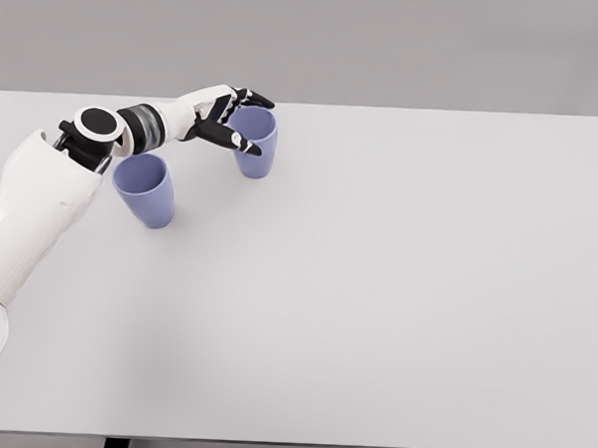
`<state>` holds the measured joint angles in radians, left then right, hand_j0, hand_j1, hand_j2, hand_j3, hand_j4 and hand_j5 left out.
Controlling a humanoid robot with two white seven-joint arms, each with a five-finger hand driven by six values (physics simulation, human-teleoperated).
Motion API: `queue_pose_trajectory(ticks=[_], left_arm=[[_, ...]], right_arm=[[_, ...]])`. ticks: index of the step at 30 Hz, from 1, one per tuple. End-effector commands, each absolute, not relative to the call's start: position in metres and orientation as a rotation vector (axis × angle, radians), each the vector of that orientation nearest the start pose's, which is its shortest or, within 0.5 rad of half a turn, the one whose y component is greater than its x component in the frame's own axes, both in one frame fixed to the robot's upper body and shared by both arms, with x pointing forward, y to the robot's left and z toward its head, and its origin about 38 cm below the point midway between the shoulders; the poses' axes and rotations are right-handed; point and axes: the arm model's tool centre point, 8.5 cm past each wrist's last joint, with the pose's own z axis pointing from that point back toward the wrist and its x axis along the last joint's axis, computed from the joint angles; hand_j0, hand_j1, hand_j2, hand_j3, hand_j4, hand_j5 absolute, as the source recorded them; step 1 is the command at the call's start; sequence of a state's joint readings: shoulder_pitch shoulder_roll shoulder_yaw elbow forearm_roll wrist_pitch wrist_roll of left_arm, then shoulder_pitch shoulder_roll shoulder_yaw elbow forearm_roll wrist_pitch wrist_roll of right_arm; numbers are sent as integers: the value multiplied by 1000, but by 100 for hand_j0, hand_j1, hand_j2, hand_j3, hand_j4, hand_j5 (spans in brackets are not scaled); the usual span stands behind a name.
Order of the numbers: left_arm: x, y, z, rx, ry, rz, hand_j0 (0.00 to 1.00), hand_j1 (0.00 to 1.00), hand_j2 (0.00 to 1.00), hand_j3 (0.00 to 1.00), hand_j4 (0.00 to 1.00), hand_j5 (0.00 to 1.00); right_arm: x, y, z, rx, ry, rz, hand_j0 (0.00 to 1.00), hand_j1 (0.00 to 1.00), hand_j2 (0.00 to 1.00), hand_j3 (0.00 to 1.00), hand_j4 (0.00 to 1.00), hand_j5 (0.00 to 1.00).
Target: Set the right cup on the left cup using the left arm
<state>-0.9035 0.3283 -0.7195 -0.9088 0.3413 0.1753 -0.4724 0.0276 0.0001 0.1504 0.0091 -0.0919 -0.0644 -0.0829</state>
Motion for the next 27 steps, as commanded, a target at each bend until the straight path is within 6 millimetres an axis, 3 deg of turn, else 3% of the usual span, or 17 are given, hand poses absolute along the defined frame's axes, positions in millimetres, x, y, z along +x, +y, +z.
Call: queue_pose_trajectory(ticks=[1, 6, 7, 27], left_arm=[[554, 203, 173, -196, -1233, -892, 73, 73, 73, 73, 73, 73], [553, 200, 177, -208, -1245, -894, 73, 73, 73, 73, 73, 73], [551, 197, 185, -216, -1267, -911, 73, 73, 73, 73, 73, 73], [528, 215, 231, -238, -1371, -984, 72, 72, 72, 72, 72, 72]], right_arm=[[-14, -279, -261, -168, -28, 58, 100, 100, 100, 100, 100, 100], [-14, -279, -261, -168, -28, 58, 100, 100, 100, 100, 100, 100], [-14, -279, -261, -168, -28, 58, 100, 100, 100, 100, 100, 100], [-14, -279, -261, -168, -28, 58, 100, 100, 100, 100, 100, 100]])
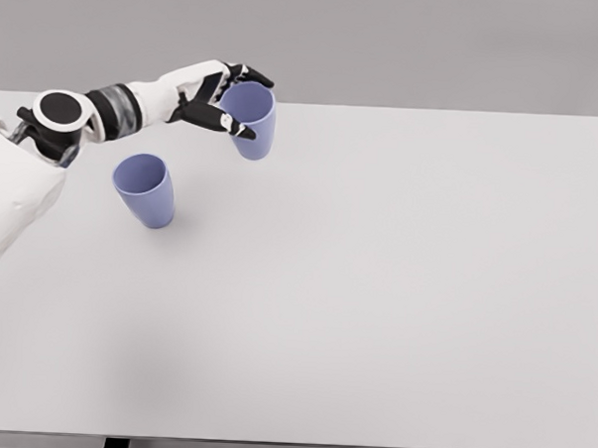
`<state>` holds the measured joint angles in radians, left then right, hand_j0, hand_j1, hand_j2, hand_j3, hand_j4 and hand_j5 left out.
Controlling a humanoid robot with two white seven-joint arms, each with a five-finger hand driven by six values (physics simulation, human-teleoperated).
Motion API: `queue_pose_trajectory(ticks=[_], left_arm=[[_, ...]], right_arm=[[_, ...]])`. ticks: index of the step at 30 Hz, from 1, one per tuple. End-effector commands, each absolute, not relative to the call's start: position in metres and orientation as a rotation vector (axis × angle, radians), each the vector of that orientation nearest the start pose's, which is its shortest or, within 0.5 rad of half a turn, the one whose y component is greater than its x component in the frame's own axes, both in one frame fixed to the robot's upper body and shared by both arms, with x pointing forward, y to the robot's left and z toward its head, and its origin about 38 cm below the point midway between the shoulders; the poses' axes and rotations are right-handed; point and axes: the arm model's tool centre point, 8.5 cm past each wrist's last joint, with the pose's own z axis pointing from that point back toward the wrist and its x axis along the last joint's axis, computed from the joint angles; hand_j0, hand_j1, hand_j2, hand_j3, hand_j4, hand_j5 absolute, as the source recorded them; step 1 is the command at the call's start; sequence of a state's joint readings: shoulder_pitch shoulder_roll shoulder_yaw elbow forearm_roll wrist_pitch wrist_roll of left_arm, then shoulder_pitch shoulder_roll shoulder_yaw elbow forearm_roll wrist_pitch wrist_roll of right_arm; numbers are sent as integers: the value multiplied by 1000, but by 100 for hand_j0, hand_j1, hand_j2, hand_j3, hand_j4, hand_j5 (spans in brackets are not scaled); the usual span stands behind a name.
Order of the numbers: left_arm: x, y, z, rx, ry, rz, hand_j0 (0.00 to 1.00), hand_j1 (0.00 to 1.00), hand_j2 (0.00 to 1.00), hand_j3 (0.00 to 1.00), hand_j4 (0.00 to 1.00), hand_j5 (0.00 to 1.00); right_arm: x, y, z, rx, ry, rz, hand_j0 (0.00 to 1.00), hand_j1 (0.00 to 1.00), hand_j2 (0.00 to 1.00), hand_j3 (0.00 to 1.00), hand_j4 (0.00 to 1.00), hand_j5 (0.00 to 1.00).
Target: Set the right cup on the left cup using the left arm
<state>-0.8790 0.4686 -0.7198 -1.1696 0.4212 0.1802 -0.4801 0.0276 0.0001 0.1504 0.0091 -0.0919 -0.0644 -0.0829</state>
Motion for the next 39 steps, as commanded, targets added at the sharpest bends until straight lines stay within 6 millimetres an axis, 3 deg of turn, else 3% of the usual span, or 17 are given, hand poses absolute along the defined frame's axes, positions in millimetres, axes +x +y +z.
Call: queue_pose_trajectory(ticks=[1, 30, 39], left_arm=[[527, 218, 232, -232, -1372, -988, 71, 71, 71, 71, 71, 71], [487, 236, 273, -251, -1444, -1086, 71, 71, 71, 71, 71, 71], [472, 255, 288, -247, -1447, -1099, 71, 71, 71, 71, 71, 71]], right_arm=[[-14, -279, -261, -168, -28, 58, 100, 100, 100, 100, 100, 100], [-14, -279, -261, -168, -28, 58, 100, 100, 100, 100, 100, 100], [-14, -279, -261, -168, -28, 58, 100, 100, 100, 100, 100, 100]])
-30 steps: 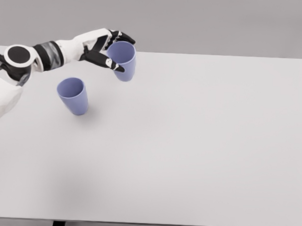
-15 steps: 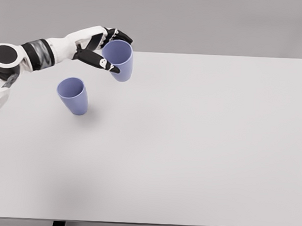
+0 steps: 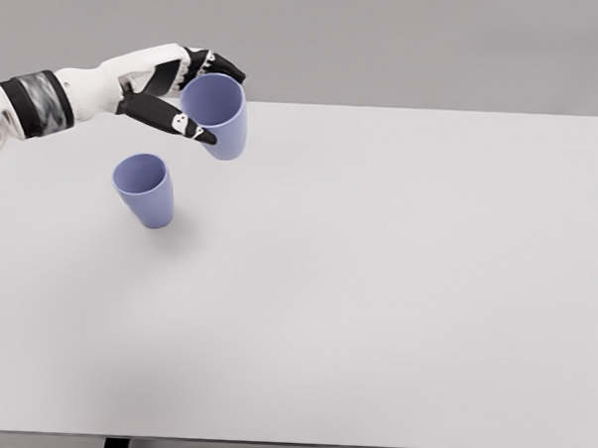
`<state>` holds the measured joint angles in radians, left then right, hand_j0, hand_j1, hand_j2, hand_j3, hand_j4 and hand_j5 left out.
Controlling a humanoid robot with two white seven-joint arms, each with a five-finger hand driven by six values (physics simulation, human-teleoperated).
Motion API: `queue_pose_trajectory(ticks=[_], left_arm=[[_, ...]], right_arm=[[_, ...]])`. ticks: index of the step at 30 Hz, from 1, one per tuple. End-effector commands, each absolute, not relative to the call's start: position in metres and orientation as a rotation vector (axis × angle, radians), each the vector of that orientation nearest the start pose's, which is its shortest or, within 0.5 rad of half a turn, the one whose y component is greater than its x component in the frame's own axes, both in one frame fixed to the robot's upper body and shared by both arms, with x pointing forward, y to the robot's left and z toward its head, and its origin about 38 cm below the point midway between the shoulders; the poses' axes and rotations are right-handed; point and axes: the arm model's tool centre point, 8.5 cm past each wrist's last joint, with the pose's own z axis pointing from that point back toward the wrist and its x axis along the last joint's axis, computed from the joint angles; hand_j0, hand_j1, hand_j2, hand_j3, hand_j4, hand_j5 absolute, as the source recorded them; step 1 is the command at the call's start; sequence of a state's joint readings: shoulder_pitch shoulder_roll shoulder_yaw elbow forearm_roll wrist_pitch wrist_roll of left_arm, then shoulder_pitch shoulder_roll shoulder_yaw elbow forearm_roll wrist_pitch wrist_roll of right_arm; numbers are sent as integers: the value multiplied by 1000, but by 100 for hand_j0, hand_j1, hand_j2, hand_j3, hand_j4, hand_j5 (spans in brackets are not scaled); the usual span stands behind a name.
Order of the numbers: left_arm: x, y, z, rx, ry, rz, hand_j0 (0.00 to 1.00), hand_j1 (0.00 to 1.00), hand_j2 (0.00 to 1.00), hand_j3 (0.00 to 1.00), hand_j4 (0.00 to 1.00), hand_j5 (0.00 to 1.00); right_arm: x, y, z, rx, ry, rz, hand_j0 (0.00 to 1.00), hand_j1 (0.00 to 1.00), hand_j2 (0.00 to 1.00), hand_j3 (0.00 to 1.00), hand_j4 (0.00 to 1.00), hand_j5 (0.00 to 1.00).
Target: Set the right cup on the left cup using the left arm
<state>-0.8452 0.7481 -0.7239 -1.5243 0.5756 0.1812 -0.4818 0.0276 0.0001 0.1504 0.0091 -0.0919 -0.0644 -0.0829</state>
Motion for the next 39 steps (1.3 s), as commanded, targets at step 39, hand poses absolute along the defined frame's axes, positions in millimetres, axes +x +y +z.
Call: queue_pose_trajectory(ticks=[39], left_arm=[[439, 320, 318, -149, -1404, -1095, 72, 72, 72, 72, 72, 72]], right_arm=[[-14, -279, -261, -168, -28, 58, 100, 100, 100, 100, 100, 100]])
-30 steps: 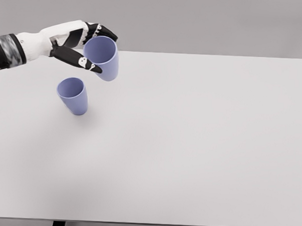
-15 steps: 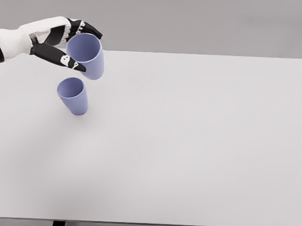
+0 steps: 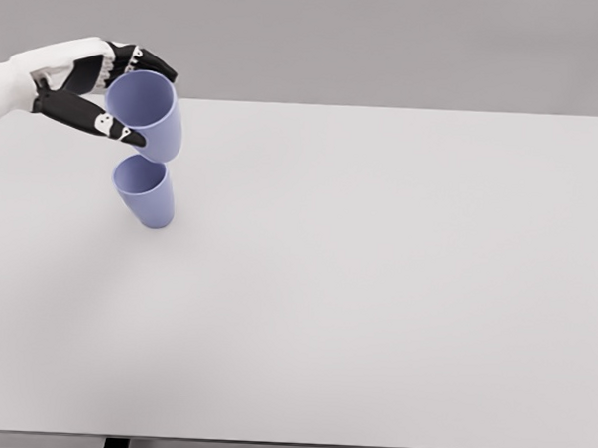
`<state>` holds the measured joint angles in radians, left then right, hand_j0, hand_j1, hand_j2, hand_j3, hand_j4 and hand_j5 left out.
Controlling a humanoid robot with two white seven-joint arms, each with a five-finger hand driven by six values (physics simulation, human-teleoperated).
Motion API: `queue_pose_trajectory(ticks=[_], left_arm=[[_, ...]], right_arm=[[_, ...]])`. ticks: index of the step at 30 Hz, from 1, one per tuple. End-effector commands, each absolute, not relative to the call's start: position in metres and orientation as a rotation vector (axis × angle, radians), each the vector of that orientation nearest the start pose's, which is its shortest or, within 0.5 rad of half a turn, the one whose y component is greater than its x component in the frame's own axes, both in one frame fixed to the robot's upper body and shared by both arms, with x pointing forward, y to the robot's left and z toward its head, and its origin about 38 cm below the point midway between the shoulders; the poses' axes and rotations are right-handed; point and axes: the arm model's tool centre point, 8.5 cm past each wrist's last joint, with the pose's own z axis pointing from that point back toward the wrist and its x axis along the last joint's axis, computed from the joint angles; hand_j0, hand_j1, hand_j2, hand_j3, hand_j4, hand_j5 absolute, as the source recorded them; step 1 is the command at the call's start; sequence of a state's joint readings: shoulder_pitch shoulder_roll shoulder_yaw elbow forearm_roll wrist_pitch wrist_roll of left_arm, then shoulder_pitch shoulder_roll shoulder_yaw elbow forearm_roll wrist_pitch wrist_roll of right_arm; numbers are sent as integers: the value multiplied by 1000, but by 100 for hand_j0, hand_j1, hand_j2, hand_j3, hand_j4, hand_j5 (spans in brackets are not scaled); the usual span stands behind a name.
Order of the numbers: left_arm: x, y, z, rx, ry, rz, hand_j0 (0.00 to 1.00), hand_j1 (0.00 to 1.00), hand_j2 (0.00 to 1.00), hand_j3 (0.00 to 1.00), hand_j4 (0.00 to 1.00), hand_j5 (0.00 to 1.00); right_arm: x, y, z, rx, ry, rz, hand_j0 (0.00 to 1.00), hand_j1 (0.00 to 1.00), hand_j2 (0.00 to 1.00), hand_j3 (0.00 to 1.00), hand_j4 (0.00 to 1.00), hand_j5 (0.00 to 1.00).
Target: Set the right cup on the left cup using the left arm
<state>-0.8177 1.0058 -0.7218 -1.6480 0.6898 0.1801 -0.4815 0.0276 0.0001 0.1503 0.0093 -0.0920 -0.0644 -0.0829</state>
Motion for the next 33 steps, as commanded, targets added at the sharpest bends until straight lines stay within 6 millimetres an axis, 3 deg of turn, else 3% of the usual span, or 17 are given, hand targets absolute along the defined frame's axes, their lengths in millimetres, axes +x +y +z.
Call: queue_pose_trajectory(ticks=[1, 15, 33], left_arm=[[438, 321, 314, -153, -1394, -1091, 72, 72, 72, 72, 72, 72], [430, 337, 316, -124, -1370, -1083, 71, 71, 71, 71, 71, 71], [422, 337, 310, -135, -1348, -1093, 72, 72, 72, 72, 72, 72]], right_arm=[[-14, -279, -261, -168, -28, 58, 100, 100, 100, 100, 100, 100], [-14, -279, -261, -168, -28, 58, 100, 100, 100, 100, 100, 100], [-14, -279, -261, -168, -28, 58, 100, 100, 100, 100, 100, 100]])
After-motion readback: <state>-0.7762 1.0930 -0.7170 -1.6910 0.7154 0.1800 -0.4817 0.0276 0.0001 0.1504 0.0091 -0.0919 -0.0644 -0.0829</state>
